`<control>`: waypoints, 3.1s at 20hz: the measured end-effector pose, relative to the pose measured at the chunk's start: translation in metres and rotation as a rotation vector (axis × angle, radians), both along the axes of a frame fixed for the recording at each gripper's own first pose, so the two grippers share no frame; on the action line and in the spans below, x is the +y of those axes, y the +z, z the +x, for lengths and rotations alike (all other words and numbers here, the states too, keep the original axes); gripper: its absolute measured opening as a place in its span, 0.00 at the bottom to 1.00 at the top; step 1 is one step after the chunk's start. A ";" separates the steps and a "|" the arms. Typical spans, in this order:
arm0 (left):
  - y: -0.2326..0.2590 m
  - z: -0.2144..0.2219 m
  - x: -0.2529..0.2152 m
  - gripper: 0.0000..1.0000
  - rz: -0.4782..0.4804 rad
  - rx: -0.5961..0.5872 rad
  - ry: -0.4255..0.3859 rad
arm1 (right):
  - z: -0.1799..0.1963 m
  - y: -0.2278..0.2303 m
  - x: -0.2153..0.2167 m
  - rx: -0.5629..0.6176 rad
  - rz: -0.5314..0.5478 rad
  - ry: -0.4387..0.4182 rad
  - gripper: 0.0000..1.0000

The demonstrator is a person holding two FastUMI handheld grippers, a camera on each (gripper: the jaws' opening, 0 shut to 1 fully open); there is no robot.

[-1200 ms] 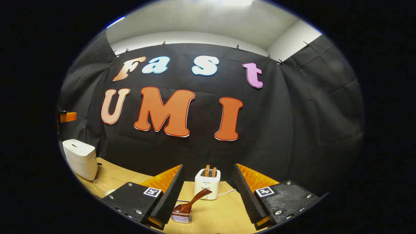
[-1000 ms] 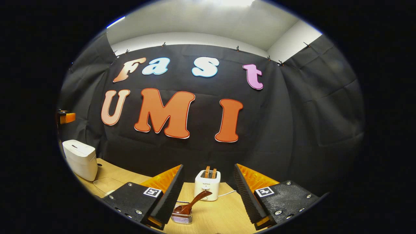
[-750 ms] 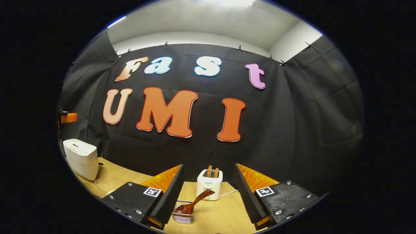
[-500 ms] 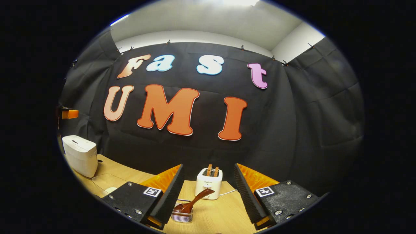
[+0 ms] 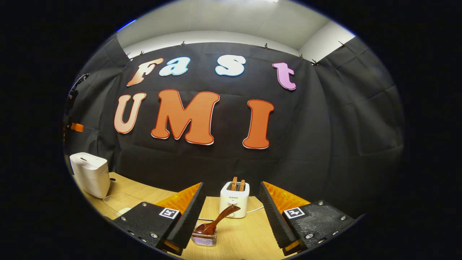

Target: Close the left gripper, press the button to open the rice cooker; take a wooden spoon from the chopstick holder with the right hand, scoop a spoonful of rice and pour it into the rice cooker, then put the wooden spoon back into the chopstick holder.

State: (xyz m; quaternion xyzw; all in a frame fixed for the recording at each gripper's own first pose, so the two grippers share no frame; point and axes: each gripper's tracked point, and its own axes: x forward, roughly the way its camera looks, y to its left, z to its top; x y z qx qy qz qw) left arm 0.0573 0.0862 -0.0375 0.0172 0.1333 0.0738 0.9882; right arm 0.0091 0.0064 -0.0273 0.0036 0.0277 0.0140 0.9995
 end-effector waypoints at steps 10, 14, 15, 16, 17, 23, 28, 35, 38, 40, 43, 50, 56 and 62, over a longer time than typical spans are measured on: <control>-0.099 0.008 0.020 0.04 -0.110 0.393 0.027 | 0.002 -0.018 0.001 0.050 -0.008 0.003 0.90; -0.135 0.005 0.037 0.03 -0.112 0.482 0.066 | 0.002 -0.028 0.000 0.075 -0.004 0.003 0.90; -0.148 0.003 0.044 0.02 -0.116 0.510 0.085 | 0.002 -0.030 -0.001 0.082 -0.001 0.001 0.90; -0.154 -0.002 0.045 0.05 -0.130 0.543 0.096 | 0.002 -0.032 -0.001 0.087 0.002 0.001 0.90; -0.144 -0.002 0.046 0.04 -0.139 0.500 0.093 | 0.003 -0.037 -0.002 0.095 0.007 0.000 0.90; -0.136 0.011 0.044 0.02 -0.130 0.416 0.092 | 0.006 -0.059 -0.002 0.151 0.041 0.005 0.90; -0.080 0.013 0.023 0.04 -0.082 0.213 0.050 | 0.011 -0.072 0.015 0.207 0.126 0.058 0.90; -0.064 0.005 -0.013 0.04 -0.009 0.135 -0.033 | 0.032 -0.109 0.025 0.307 0.259 0.101 0.88; -0.066 -0.001 -0.025 0.04 -0.001 0.126 -0.053 | 0.049 -0.134 0.028 0.380 0.338 0.106 0.88; -0.070 -0.002 -0.030 0.04 -0.001 0.131 -0.065 | 0.062 -0.153 0.026 0.416 0.360 0.092 0.85; -0.077 -0.005 -0.033 0.04 0.000 0.150 -0.068 | 0.078 -0.174 0.029 0.458 0.405 0.089 0.81; -0.093 -0.011 -0.022 0.04 0.013 0.184 -0.037 | 0.096 -0.190 0.044 0.502 0.601 0.113 0.36; -0.096 -0.017 -0.020 0.04 0.014 0.186 -0.033 | 0.080 -0.182 0.041 0.475 0.655 0.079 0.15; -0.098 -0.019 -0.020 0.05 0.001 0.175 -0.045 | 0.065 -0.168 0.045 0.431 0.596 0.040 0.10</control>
